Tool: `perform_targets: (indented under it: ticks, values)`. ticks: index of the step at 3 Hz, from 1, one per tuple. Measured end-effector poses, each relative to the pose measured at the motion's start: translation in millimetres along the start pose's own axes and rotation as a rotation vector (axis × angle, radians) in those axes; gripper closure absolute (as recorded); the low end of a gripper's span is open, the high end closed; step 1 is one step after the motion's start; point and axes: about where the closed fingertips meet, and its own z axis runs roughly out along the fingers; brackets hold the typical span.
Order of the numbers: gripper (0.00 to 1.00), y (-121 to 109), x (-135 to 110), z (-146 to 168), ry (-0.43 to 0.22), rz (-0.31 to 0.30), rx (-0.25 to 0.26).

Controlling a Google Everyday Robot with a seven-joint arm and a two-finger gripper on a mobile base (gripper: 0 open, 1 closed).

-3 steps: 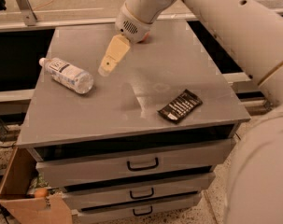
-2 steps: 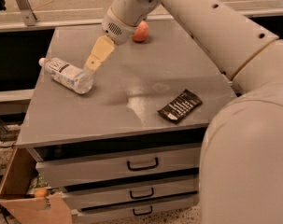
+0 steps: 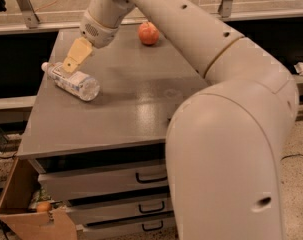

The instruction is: Place blue plastic bottle upright

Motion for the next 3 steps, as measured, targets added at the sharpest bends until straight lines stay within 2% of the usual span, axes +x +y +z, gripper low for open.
perform_targets:
  ticks: [1, 2, 3]
  values:
    - [0.0, 8.5, -18.5, 19.2, 0.037, 0.028, 0.004]
    - [0.0, 16.7, -31.4, 37.2, 0.066, 0.054, 0.033]
    - [0.0, 22.8, -40.4, 50.7, 0.096, 0.059, 0.094]
